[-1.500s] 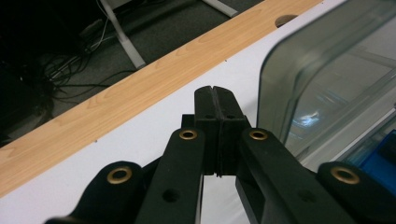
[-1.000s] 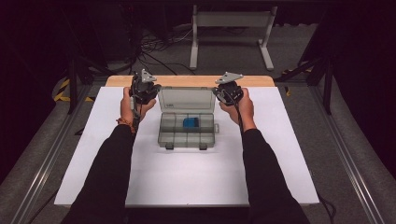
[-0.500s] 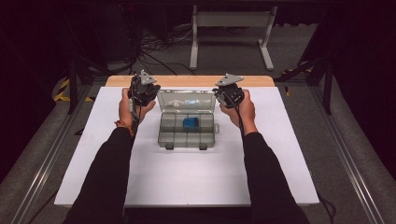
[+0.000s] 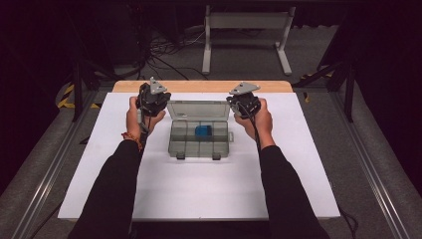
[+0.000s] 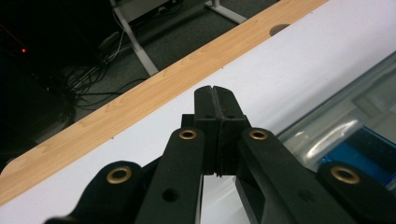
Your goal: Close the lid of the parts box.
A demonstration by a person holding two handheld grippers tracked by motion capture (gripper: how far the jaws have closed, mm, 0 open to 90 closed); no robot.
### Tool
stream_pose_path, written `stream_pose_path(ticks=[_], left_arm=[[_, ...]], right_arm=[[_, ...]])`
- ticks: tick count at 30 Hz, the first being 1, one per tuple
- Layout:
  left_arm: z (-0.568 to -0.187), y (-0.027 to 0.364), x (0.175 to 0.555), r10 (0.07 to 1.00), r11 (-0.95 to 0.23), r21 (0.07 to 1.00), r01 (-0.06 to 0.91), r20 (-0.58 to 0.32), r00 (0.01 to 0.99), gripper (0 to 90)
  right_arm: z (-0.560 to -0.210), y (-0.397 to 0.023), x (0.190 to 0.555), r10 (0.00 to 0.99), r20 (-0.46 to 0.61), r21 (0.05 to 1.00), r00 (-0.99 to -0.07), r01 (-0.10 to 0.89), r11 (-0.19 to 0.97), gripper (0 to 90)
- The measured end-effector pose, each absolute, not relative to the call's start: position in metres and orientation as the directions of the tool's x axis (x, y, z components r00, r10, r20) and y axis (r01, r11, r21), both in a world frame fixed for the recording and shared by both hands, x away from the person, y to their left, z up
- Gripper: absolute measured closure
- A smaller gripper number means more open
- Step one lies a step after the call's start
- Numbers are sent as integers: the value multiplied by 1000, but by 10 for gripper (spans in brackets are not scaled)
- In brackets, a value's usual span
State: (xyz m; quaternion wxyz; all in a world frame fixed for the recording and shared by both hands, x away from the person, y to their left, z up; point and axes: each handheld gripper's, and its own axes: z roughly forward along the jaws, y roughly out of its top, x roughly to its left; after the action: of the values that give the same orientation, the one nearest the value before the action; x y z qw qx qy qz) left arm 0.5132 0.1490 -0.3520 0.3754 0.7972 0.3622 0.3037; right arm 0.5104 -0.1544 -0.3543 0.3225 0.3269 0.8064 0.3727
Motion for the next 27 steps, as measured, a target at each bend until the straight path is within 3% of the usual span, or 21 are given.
stream_pose_path(ticks=[27], left_arm=[[-361,151,493,795,-465,822,328,225,564,898]], right_arm=[[-364,-151,486,762,-285,805,-582,287,519,900]])
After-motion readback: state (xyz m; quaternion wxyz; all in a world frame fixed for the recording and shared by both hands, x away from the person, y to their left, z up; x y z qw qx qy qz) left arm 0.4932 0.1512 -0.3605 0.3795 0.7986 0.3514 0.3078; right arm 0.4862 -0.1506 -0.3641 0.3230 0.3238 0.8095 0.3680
